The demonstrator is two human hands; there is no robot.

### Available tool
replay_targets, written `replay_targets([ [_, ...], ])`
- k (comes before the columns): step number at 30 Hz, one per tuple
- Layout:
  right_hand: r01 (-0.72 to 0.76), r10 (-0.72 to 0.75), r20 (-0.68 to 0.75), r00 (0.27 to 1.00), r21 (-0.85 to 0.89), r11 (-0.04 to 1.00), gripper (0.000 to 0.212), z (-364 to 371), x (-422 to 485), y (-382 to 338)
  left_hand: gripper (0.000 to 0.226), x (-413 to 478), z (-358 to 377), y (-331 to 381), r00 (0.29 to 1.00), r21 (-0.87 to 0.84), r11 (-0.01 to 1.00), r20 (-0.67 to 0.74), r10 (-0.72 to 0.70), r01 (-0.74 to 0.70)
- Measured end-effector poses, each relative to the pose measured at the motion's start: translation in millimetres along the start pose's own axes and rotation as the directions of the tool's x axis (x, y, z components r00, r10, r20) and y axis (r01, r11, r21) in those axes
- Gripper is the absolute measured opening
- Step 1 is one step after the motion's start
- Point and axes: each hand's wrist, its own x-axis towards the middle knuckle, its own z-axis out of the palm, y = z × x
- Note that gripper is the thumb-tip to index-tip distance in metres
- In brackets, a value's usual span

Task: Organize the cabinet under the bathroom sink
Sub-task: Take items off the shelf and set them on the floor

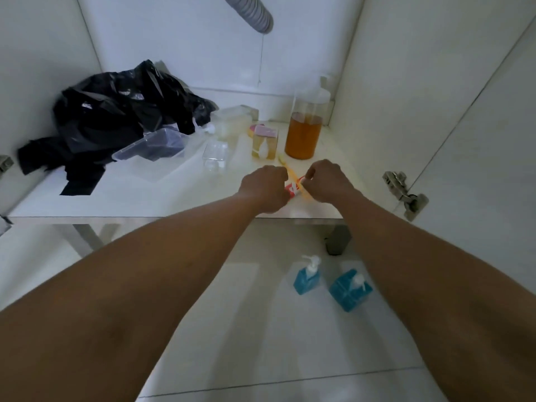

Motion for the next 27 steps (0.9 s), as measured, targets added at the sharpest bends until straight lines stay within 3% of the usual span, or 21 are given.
replay_targets([
  [7,-0.082,0.082,-0.001,0.997,0.124,0.989,0.027,22.4,18.7,13.8,0.041,33.5,38.8,-7.9,0.992,0.0,0.992,0.024,-0.128,0.128],
  [10,-0.141,0.133,0.06,0.989,0.157,0.978,0.033,23.7,20.0,12.0,0.027,38.5,37.5,-7.8,0.986,-0.13,0.977,0.027,-0.165,0.167],
  [12,-0.166,0.154,0.078,0.985,0.182,0.969,0.04,24.0,15.9,7.6,0.031,40.1,35.2,-6.3,0.978,-0.207,0.956,0.05,-0.2,0.206],
  [15,-0.194,0.176,0.107,0.979,0.192,0.962,0.05,23.8,5.1,-2.6,0.053,35.5,31.4,-5.3,0.945,-0.291,0.901,0.157,-0.288,0.323],
  [18,-0.207,0.18,0.132,0.975,0.23,0.951,0.04,23.1,-13.4,-10.4,0.043,22.5,25.5,-5.5,0.916,-0.336,0.859,0.253,-0.312,0.385],
  [21,-0.127,0.123,0.034,0.992,0.342,0.931,0.018,26.5,-46.3,-16.4,0.023,-6.5,24.6,-9.1,0.912,-0.433,0.805,0.246,-0.328,0.406],
  [25,0.027,0.125,-0.211,0.969,0.6,0.8,0.001,62.4,-111.0,-20.0,0.024,-83.2,52.6,-6.9,0.936,-0.602,0.73,0.09,-0.342,0.324],
  [27,0.05,0.167,-0.283,0.944,0.626,0.778,0.008,93.7,-141.8,-14.3,0.016,-127.0,79.1,-7.0,0.919,-0.707,0.641,0.036,-0.392,0.301],
])
